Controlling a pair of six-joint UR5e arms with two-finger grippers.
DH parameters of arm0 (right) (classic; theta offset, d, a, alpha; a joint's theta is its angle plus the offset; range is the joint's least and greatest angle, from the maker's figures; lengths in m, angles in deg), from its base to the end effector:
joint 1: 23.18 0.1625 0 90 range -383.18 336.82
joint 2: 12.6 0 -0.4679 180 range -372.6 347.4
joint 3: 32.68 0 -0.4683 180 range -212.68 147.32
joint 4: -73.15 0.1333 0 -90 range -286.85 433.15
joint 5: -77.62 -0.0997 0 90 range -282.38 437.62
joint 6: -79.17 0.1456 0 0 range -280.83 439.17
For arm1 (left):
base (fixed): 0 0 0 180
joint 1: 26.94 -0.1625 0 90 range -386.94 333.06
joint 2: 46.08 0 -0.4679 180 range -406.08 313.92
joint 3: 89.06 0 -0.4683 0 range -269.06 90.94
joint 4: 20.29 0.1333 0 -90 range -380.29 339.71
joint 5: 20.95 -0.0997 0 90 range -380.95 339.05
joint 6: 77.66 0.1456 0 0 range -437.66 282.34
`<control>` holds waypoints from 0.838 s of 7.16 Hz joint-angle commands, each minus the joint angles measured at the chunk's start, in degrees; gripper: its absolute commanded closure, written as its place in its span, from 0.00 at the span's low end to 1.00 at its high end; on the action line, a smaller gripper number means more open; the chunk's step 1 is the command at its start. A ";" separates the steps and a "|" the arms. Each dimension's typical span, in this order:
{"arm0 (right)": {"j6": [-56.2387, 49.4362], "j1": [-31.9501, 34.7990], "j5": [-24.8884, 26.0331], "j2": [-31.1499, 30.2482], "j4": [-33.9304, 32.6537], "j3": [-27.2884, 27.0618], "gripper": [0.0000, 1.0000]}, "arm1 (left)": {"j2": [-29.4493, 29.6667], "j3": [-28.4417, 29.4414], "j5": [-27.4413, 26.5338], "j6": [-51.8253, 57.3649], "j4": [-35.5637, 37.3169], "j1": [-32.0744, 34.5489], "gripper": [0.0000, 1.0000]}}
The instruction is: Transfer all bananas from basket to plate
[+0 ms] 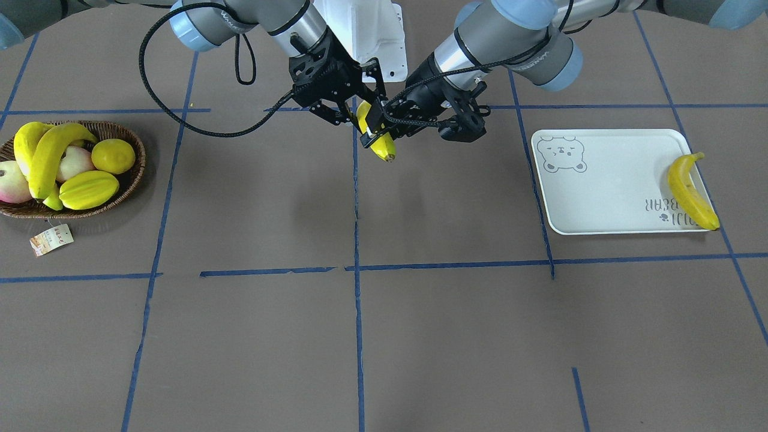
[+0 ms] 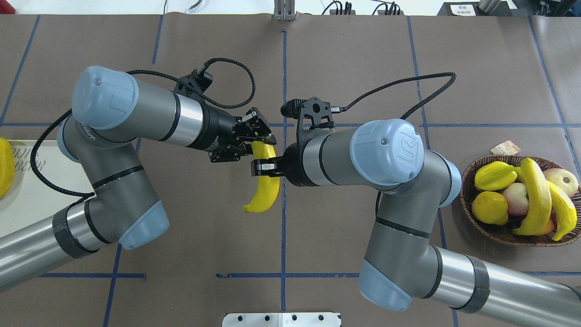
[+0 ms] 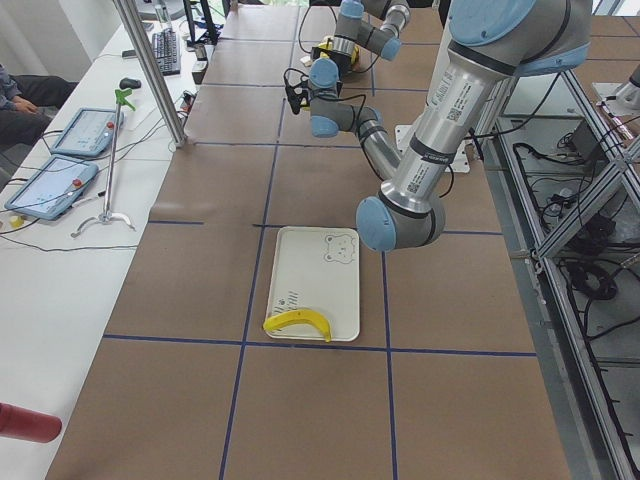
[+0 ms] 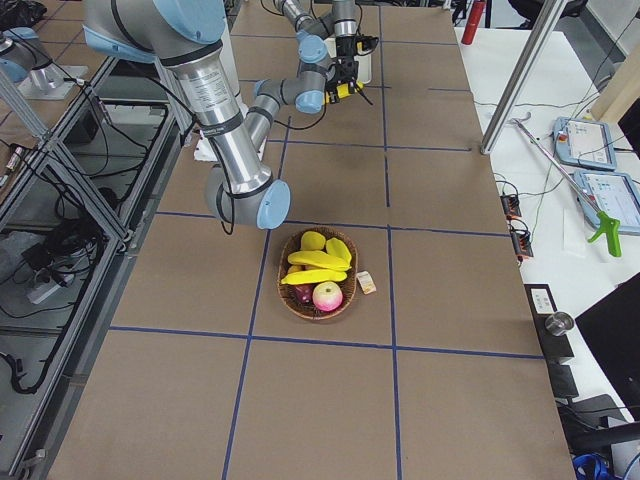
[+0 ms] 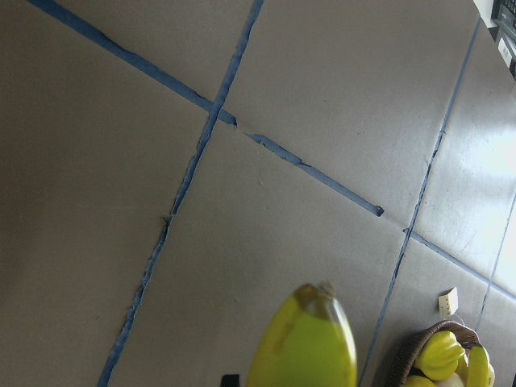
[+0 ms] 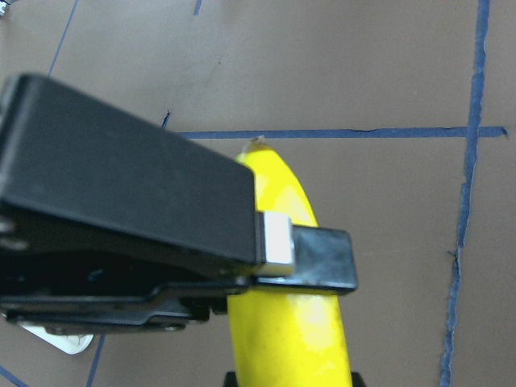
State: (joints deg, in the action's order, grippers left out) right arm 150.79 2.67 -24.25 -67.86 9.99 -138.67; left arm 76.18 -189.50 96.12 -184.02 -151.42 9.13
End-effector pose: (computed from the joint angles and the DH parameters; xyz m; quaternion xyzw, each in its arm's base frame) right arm -0.6062 -0.4085 0.1178 0.1599 -0.6075 -0.0141 0.7779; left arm 0.5534 -0.4861 0.1554 -0.0604 0.6697 -0.1793 0.7181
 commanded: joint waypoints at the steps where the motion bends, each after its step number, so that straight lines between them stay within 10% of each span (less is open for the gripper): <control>1: 0.71 0.00 0.09 0.32 0.05 0.00 0.17 | -0.26 -0.46 0.00 -0.07 0.00 0.05 1.00; 2: 2.63 0.00 0.09 0.50 0.05 -0.09 0.01 | -0.44 -0.46 0.00 -0.07 0.09 0.05 1.00; 6: 2.65 0.52 -1.74 0.42 0.14 -0.61 0.01 | -2.10 -0.55 0.18 0.55 0.09 0.49 1.00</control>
State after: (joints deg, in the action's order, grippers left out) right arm 153.41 2.94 -24.68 -67.38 10.13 -139.07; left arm 74.86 -189.99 96.27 -183.54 -151.37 9.35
